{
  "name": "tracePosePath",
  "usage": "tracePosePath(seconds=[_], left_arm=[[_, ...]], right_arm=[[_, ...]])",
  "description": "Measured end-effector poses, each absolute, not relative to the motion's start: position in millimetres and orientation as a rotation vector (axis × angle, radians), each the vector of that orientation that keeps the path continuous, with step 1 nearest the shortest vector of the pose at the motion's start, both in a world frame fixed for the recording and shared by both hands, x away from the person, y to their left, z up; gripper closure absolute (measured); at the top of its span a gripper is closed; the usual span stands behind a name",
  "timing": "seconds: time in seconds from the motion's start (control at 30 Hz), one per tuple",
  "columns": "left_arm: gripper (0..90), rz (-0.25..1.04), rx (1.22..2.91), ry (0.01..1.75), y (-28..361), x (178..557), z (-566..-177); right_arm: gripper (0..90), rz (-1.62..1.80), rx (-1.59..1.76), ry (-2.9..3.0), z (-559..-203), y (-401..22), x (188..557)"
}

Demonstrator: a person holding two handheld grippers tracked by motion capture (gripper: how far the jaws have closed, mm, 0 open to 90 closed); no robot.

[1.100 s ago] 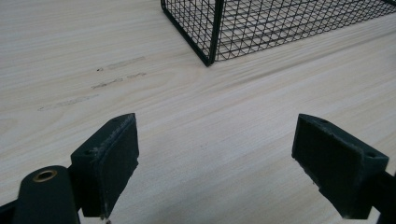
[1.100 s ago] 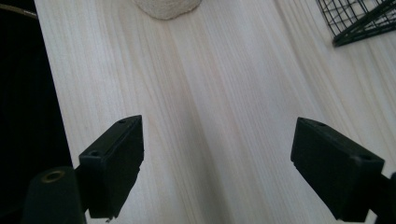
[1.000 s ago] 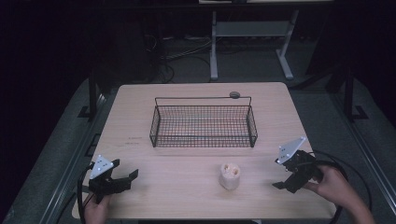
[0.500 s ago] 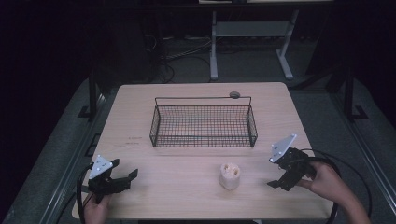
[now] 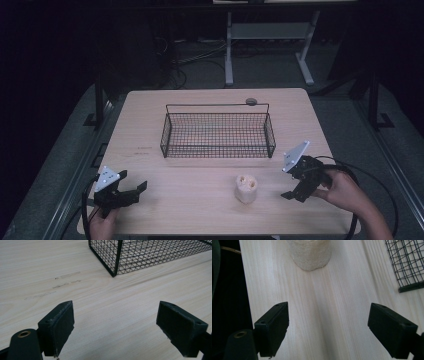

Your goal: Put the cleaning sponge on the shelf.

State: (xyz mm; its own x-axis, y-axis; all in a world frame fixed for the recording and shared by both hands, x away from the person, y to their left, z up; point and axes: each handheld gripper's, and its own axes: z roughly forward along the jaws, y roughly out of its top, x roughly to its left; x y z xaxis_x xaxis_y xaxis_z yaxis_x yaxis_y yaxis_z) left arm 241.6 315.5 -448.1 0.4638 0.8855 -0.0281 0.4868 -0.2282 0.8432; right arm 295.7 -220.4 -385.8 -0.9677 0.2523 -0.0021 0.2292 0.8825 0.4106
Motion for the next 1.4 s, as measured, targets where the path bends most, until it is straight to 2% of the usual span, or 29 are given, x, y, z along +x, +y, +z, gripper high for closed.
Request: tracePosePath(seconds=[1.4], left_arm=[[13.9,0.607,1.862,1.155,317.9,241.0,-446.7]], right_arm=[[16.7,0.558,0.261,3.036,-372.8,-176.2,306.7]])
